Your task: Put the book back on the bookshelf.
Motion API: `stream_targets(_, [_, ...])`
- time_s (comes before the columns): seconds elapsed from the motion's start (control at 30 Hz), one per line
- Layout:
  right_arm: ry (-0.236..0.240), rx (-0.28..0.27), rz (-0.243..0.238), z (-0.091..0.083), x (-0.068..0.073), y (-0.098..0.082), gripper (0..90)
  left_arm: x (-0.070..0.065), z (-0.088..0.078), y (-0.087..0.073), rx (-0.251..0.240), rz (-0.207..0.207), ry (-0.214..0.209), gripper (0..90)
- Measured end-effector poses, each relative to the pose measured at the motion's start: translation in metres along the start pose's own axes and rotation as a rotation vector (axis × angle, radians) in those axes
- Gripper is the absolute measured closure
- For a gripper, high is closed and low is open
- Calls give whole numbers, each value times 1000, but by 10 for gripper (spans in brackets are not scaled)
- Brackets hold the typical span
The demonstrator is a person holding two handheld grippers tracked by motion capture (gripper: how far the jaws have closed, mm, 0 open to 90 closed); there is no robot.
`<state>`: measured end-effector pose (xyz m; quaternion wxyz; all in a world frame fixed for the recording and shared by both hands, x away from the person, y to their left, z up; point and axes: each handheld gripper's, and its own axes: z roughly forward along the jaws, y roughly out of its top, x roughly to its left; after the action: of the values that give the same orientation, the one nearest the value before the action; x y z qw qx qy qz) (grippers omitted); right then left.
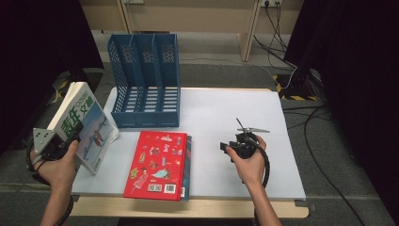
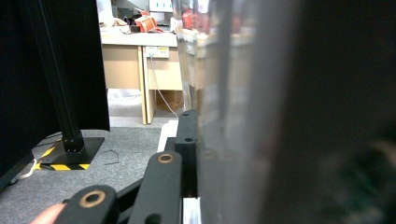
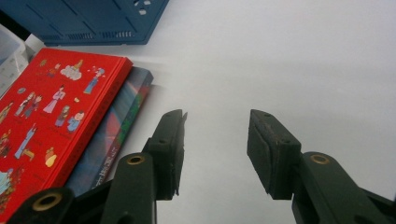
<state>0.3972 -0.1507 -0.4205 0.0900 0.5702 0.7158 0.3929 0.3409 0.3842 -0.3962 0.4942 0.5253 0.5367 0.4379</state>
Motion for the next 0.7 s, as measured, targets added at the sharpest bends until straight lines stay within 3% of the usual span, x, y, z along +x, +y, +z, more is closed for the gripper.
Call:
stream_targets(0.2, [6, -32, 41, 0, -9, -10, 571, -1, 1, 3, 13, 10, 2, 735])
stream_targets(0.7, [-33, -50, 32, 0, -17, -16, 563, -2, 1, 11, 24, 6, 4, 736])
